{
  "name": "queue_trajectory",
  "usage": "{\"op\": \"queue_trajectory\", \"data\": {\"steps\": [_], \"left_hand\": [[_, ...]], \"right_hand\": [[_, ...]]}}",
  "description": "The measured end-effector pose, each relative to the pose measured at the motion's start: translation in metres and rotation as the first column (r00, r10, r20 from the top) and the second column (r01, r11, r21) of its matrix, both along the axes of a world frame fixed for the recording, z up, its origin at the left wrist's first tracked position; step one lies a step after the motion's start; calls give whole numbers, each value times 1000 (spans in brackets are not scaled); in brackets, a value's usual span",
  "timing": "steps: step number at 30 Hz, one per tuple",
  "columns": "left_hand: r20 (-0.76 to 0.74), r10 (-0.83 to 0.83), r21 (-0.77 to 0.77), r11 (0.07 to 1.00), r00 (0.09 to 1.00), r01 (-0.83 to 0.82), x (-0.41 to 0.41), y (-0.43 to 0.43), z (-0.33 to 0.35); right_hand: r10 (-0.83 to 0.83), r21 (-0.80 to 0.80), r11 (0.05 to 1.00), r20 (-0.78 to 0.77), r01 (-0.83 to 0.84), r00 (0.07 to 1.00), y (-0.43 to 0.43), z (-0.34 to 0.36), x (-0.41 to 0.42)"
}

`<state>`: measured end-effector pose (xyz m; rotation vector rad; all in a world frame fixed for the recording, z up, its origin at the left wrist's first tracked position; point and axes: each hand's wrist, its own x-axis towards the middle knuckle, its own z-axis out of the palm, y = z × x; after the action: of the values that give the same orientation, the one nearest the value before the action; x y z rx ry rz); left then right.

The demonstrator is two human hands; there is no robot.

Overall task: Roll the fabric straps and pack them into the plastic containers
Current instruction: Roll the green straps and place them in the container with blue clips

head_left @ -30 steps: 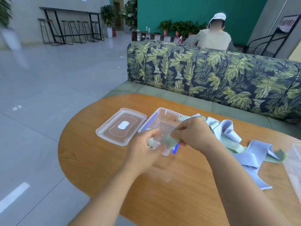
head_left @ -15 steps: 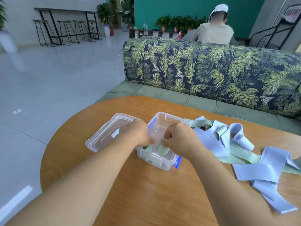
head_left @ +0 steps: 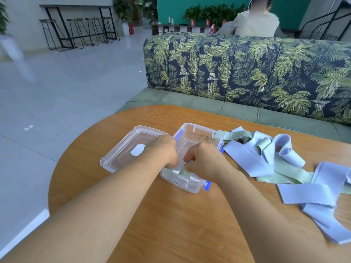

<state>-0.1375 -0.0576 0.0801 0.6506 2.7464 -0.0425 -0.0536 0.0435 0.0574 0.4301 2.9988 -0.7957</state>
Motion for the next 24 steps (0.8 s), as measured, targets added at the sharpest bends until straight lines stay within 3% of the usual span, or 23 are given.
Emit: {"op": "queue_trajectory", "data": {"steps": [7,12,21,24], "left_hand": [[173,86,42,995,981,-95,-9,-2,-2],[205,84,95,990,975,-105,-14,-7,-6],[418,106,200,958,902,-205,-23,-16,0],[396,68,237,956,916,-173,-23,-20,0]], "right_hand": [[103,-130,987,33,-98,994,-2,-5,-9],[130,-246,961,-13,-129,991,-5,-9,-13],[201,-228,951,-45,-206,979,-9,-11,-17],[213,-243,946,-40,-216,976,-9,-12,-17]]}}
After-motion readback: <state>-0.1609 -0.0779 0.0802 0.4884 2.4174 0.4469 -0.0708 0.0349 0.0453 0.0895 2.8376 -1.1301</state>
